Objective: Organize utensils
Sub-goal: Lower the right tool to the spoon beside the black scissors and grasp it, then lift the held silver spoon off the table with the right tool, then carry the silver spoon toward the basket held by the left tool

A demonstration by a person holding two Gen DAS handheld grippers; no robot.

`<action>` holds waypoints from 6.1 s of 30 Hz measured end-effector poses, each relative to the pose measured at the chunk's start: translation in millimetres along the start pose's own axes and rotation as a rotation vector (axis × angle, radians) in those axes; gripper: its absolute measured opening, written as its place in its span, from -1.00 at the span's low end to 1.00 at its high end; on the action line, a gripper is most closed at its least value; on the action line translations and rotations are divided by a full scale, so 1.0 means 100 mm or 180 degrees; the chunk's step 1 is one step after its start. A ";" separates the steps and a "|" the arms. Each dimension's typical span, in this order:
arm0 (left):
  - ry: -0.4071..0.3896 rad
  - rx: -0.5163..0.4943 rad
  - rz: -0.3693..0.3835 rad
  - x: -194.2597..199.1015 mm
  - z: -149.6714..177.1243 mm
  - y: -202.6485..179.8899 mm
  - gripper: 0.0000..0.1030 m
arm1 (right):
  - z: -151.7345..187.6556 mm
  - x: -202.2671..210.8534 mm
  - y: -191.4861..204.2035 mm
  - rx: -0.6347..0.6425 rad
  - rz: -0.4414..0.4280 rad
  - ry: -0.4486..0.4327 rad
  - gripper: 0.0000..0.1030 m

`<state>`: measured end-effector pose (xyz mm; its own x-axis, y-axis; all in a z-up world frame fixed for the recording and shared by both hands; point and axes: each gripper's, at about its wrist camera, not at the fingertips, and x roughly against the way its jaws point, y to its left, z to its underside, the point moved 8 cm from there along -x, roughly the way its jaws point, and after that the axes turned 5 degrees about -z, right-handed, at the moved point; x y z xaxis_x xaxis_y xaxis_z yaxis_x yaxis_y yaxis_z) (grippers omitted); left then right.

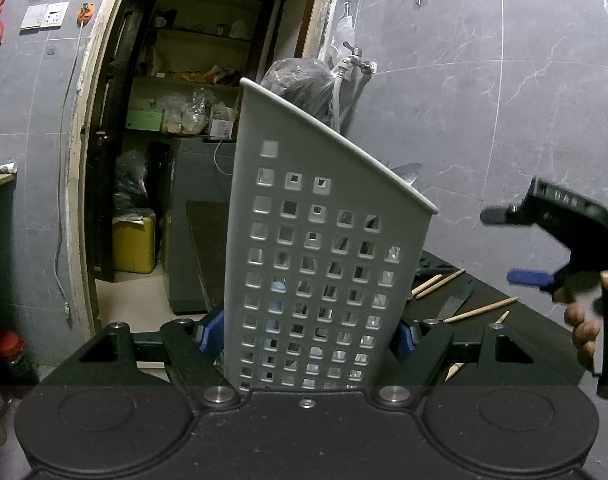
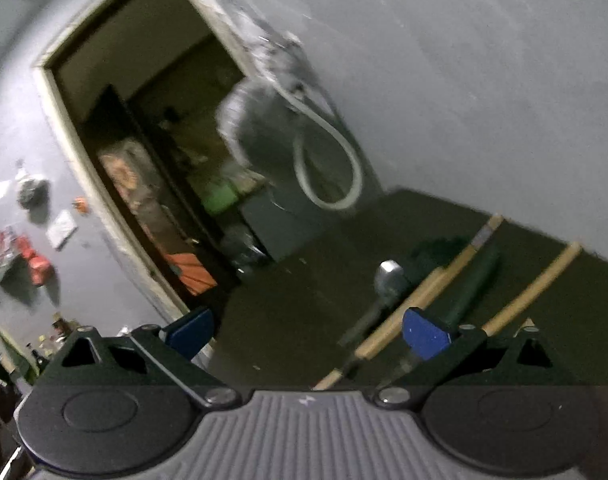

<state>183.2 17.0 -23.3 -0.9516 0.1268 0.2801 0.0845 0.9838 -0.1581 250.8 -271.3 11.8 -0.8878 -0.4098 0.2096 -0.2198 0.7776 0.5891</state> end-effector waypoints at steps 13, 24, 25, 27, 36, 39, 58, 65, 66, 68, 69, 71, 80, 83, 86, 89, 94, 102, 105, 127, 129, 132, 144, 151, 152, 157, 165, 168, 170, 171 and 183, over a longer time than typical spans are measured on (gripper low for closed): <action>0.0001 0.0001 0.0013 -0.01 -0.02 -0.02 0.52 | 0.09 -0.37 -0.14 0.0240 0.0221 0.0416 1.00; 0.0012 0.0000 0.0011 -0.03 -0.03 -0.02 0.52 | -0.43 -1.38 -0.17 -0.0172 -0.0199 0.0749 1.00; 0.0011 -0.0004 0.0008 -0.03 -0.03 -0.02 0.52 | -0.49 -1.52 -0.23 -0.0197 -0.0153 0.0748 1.00; 0.0014 -0.0016 0.0006 -0.04 -0.03 -0.03 0.53 | -0.56 -1.74 -0.37 -0.0206 -0.0067 0.0769 1.00; 0.0037 -0.0037 -0.0009 -0.06 -0.02 -0.04 0.52 | -0.57 -2.16 -0.70 -0.0016 0.0131 0.0940 1.00; 0.0044 -0.0043 -0.0019 -0.07 -0.03 -0.04 0.52 | -0.57 -2.25 -0.70 0.0051 0.0063 0.0957 1.00; 0.0043 -0.0040 -0.0028 -0.06 -0.03 -0.07 0.52 | -0.29 -2.01 -0.72 0.0097 -0.0149 0.1307 0.76; 0.0040 -0.0038 -0.0023 -0.06 -0.03 -0.06 0.52 | -0.17 -1.93 -0.61 0.0611 0.0045 0.1260 0.45; 0.0040 -0.0034 -0.0022 -0.06 -0.03 -0.06 0.52 | -0.15 -1.92 -0.59 0.0700 0.0102 0.1254 0.40; 0.0040 -0.0031 -0.0019 -0.06 -0.03 -0.05 0.52 | -0.13 -1.88 -0.58 0.0823 0.0193 0.1242 0.26; 0.0039 -0.0028 -0.0018 -0.06 -0.03 -0.05 0.52 | -0.12 -1.87 -0.56 0.0859 0.0215 0.1235 0.23; 0.0038 -0.0029 -0.0021 -0.06 -0.04 -0.05 0.52 | -0.12 -1.85 -0.56 0.0913 0.0271 0.1224 0.09; 0.0039 -0.0032 -0.0020 -0.06 -0.03 -0.04 0.52 | -0.12 -1.81 -0.61 0.0914 0.0511 0.1195 -0.72; 0.0039 -0.0031 -0.0020 -0.06 -0.03 -0.05 0.52 | -0.12 -1.81 -0.62 0.0888 0.0497 0.1204 -0.80; 0.0039 -0.0030 -0.0018 -0.06 -0.03 -0.04 0.52 | -0.13 -1.82 -0.60 0.0888 0.0482 0.1188 -0.85; 0.0039 -0.0031 -0.0020 -0.06 -0.03 -0.05 0.52 | -0.13 -1.86 -0.55 0.0978 0.0450 0.1176 -0.88; 0.0038 -0.0031 -0.0020 -0.06 -0.03 -0.05 0.52 | -0.11 -1.84 -0.40 0.1160 0.0360 0.1179 -0.93; 0.0039 -0.0026 -0.0018 -0.06 -0.03 -0.05 0.52 | 0.11 -1.77 0.03 0.1952 0.0307 0.1214 -0.95; 0.0039 -0.0027 -0.0018 -0.06 -0.03 -0.05 0.53 | 0.23 -1.72 0.18 0.2187 0.0265 0.1234 -0.95; 0.0038 -0.0026 -0.0017 -0.06 -0.03 -0.04 0.53 | 0.76 -1.37 0.77 0.2947 -0.0130 0.1299 -0.95; 0.0037 -0.0026 -0.0018 -0.06 -0.03 -0.04 0.53 | 0.83 -1.31 0.83 0.3041 -0.0170 0.1303 -0.95; 0.0038 -0.0025 -0.0016 -0.06 -0.03 -0.04 0.53 | 0.93 -1.23 0.89 0.3140 -0.0208 0.1338 -0.95; 0.0037 -0.0024 -0.0016 -0.06 -0.03 -0.04 0.53 | 1.00 -1.22 0.86 0.3131 -0.0185 0.1441 -0.88; 0.0037 -0.0023 -0.0016 -0.06 -0.03 -0.04 0.53 | 0.83 -1.19 0.89 0.2931 -0.0200 0.1273 -0.92; 0.0037 -0.0024 -0.0017 -0.06 -0.03 -0.04 0.53 | 0.80 -1.16 0.89 0.2901 -0.0207 0.1240 -0.93; 0.0037 -0.0024 -0.0016 -0.06 -0.03 -0.04 0.53 | 0.72 -1.06 0.90 0.2827 -0.0247 0.1113 -0.99; 0.0036 -0.0025 -0.0013 -0.06 -0.03 -0.04 0.53 | 0.70 -1.17 0.85 0.2609 -0.0230 0.1259 -0.51; 0.0036 -0.0022 -0.0013 -0.06 -0.03 -0.04 0.53 | 0.70 -1.32 0.74 0.2473 -0.0198 0.1363 -0.32; 0.0037 -0.0019 -0.0008 -0.06 -0.03 -0.04 0.53 | 0.69 -1.44 0.67 0.2435 -0.0167 0.1411 -0.15; 0.0038 -0.0021 -0.0010 -0.06 -0.03 -0.04 0.53 | 0.70 -1.48 0.64 0.2387 -0.0203 0.1476 -0.07; 0.0048 -0.0037 -0.0030 -0.08 -0.03 -0.07 0.53 | 0.71 -1.71 0.53 0.2335 -0.0450 0.1592 -0.68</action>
<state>190.9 9.3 -21.5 -0.9478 0.1193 0.2958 0.0791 0.9863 -0.1444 361.9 -126.3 -48.0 -0.5908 -0.5513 0.5892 -0.6689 0.7430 0.0245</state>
